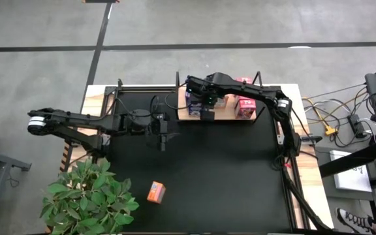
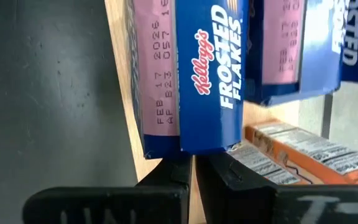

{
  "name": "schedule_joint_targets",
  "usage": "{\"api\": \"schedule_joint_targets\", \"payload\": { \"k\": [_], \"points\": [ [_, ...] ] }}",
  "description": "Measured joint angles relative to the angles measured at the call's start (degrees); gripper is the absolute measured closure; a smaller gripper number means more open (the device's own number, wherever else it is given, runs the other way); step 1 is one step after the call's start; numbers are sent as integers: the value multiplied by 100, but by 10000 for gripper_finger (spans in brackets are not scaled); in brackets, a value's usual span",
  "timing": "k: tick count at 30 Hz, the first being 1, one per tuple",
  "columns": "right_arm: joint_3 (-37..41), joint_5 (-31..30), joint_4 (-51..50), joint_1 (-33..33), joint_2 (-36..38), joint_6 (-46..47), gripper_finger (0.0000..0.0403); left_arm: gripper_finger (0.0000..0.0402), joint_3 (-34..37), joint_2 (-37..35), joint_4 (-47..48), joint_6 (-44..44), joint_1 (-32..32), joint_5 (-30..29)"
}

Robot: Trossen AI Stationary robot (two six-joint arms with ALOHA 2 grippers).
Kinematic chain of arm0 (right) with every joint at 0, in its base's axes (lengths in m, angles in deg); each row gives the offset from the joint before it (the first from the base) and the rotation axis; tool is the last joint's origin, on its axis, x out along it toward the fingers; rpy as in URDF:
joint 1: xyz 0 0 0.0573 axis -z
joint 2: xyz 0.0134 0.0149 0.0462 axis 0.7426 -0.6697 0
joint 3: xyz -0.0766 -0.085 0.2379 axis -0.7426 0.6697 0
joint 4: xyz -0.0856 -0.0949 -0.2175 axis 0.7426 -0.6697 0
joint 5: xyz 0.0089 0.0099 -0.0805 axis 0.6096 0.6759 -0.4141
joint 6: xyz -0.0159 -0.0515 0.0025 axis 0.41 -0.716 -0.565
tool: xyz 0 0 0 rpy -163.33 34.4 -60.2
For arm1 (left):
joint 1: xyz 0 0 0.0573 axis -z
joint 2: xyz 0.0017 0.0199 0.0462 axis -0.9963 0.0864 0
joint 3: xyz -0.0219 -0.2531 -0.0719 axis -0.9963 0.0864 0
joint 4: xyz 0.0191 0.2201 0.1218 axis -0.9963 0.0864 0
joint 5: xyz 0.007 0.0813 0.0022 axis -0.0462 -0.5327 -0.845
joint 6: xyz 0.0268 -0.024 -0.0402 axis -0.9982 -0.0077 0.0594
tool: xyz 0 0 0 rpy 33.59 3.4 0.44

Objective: Stack cereal on shelf
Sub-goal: Put the blue cereal box on the shelf aligned with the other blue cereal box, then put the orange cereal box on the shelf aligned with the other orange cereal box

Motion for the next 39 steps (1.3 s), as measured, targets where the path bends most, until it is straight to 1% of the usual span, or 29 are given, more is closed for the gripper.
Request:
{"api": "schedule_joint_targets", "payload": {
  "k": [14,31,35,39],
  "points": [
    [0,-2,366,-4,-2,-183,394,178,0,0,0,0,0,0],
    [-49,-38,354,-146,21,-35,394,178,0,0,-4,2,2,0],
    [-85,-37,310,-206,229,147,394,178,0,0,0,46,2,0],
    [104,-41,339,-360,571,377,394,178,0,0,5,122,2,1]
  ]
}}
